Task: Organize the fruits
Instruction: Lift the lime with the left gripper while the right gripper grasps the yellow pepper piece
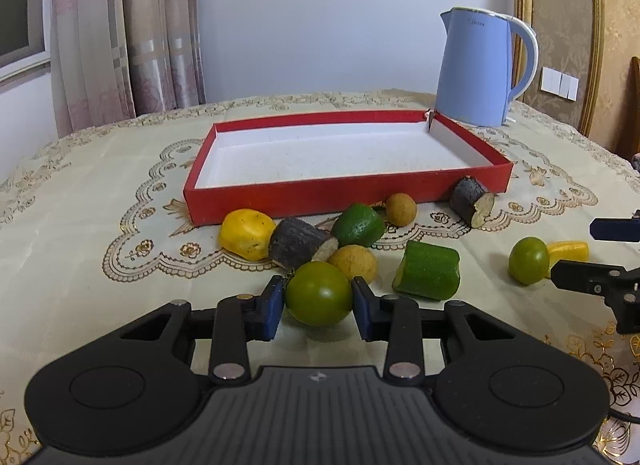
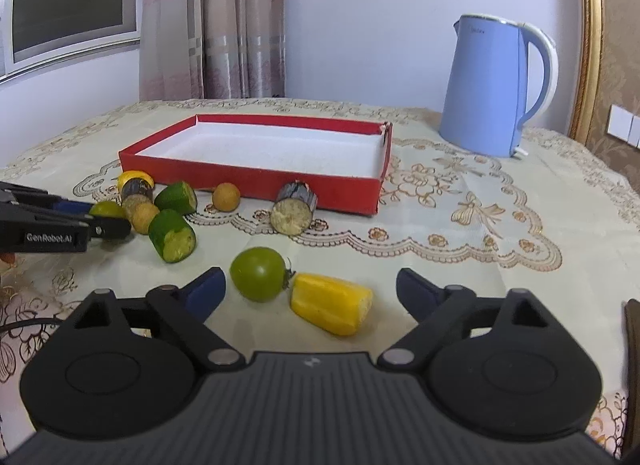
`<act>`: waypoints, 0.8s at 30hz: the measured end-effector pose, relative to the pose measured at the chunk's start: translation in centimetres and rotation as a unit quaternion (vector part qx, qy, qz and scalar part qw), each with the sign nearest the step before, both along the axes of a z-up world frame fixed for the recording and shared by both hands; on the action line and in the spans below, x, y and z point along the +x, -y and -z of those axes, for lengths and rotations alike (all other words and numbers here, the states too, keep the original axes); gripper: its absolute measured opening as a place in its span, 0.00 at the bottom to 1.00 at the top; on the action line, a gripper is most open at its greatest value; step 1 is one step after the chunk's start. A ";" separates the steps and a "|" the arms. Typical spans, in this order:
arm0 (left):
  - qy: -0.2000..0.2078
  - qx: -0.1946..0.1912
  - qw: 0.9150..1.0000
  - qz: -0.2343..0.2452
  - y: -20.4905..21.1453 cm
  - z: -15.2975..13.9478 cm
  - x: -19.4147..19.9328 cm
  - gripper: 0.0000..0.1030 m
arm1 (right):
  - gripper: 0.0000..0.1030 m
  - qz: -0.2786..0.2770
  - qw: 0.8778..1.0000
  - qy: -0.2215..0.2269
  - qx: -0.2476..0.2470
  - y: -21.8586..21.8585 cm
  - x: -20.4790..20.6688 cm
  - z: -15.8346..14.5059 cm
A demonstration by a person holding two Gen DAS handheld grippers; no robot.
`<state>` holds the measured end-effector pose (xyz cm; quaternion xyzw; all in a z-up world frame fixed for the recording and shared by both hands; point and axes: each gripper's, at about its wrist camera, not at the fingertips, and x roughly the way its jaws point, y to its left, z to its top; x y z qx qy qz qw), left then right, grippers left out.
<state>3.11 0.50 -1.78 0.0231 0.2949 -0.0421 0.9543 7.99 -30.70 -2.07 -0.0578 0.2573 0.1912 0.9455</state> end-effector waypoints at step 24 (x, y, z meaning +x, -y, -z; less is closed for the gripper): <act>0.010 -0.002 1.000 -0.001 -0.1 -0.3 -0.1 0.34 | 0.57 0.003 0.999 -0.006 -0.044 0.1 1.1 0.4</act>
